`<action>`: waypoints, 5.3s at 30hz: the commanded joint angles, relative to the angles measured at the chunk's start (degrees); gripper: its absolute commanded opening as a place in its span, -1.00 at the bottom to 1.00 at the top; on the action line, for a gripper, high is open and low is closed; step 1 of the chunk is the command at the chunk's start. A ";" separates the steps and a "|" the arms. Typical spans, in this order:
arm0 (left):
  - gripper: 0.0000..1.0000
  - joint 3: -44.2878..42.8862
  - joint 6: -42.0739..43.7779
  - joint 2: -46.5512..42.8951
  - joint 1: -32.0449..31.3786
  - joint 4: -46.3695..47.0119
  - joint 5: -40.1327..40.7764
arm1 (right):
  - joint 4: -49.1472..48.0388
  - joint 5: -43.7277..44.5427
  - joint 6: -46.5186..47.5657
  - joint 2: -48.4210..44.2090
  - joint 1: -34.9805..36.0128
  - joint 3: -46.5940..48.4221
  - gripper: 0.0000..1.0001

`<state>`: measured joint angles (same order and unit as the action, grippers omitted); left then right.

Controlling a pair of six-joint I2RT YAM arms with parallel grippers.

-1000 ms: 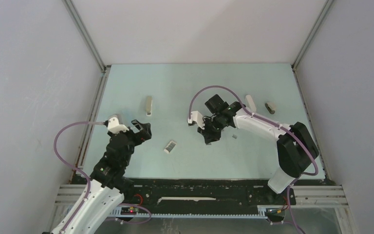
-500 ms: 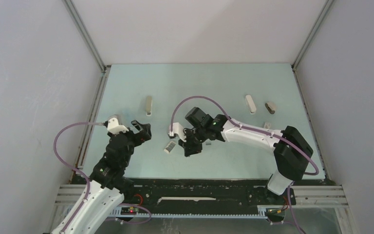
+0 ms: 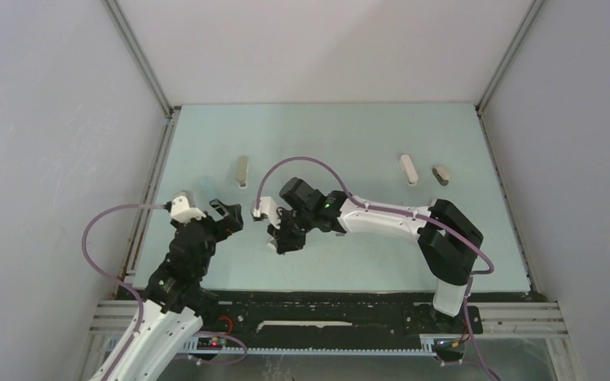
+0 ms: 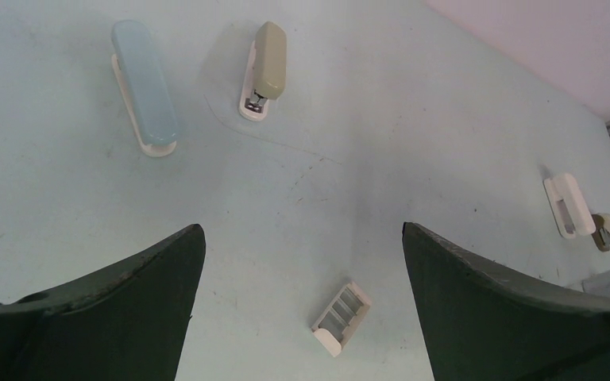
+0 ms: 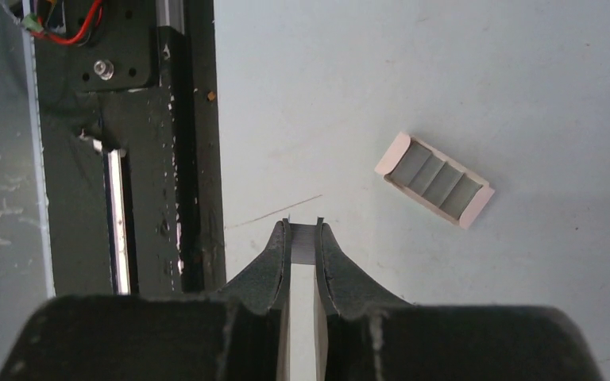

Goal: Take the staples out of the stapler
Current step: Place the staple in the staple box.

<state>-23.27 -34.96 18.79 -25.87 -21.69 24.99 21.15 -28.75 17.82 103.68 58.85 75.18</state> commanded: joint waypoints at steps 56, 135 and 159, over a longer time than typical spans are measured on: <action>1.00 -0.04 0.31 -2.58 0.20 0.81 3.22 | -13.69 24.87 -13.83 11.49 -0.20 4.66 -0.96; 1.00 0.77 0.08 -3.49 0.20 0.77 3.57 | -14.29 26.11 -13.76 9.53 0.47 1.67 -0.92; 1.00 1.12 -0.04 -4.62 0.15 0.23 3.74 | -13.68 26.06 -14.23 10.02 1.09 1.66 -0.91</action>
<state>-23.20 -34.61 14.46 -25.87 -22.44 26.98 7.90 -3.42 3.92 114.76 59.90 76.97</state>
